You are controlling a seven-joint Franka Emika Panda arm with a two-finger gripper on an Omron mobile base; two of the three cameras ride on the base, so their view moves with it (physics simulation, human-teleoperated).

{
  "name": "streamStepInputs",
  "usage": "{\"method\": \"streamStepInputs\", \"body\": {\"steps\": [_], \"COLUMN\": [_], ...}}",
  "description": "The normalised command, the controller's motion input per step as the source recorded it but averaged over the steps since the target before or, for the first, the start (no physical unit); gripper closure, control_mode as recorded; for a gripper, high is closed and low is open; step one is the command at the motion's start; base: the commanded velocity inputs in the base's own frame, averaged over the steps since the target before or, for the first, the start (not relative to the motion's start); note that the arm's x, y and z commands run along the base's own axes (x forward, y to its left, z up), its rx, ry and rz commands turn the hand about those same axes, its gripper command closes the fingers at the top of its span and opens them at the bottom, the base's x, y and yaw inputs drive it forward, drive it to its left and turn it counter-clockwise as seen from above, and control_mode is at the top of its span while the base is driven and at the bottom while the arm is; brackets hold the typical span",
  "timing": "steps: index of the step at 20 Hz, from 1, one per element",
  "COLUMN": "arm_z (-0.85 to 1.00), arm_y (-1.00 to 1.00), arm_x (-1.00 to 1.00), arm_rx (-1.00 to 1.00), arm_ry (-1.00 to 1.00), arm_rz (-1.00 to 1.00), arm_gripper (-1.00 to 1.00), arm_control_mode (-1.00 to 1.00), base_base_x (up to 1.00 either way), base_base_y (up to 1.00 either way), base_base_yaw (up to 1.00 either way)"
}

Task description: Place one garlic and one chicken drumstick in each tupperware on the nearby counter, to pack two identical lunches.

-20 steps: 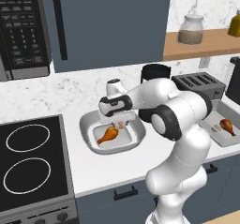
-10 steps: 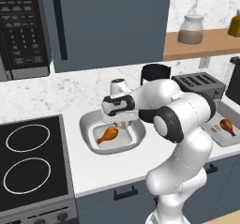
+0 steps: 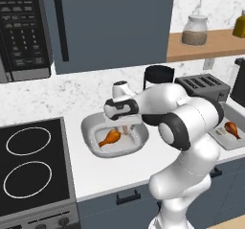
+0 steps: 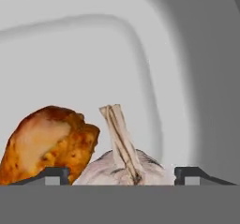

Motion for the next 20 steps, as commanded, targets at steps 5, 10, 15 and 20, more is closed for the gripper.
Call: {"method": "streamStepInputs", "body": {"steps": [5,10,15,20], "arm_z": [0.28,0.36,0.67,0.99], "arm_y": [0.0,-0.03,-0.28,-0.3], "arm_x": [-0.61,-0.95,-1.0,-1.0], "arm_rx": [0.0,0.0,0.0,0.0], "arm_ry": [-0.08,-0.07,-0.08,-0.01], "arm_rz": [0.0,0.0,0.01,0.02], "arm_gripper": [-1.0,-1.0,-1.0,-1.0], "arm_control_mode": [-1.0,-1.0,-1.0,-1.0], "base_base_x": [0.0,0.0,0.0,0.0], "base_base_y": [0.0,0.0,0.0,0.0], "base_base_yaw": [0.0,0.0,0.0,0.0]}}
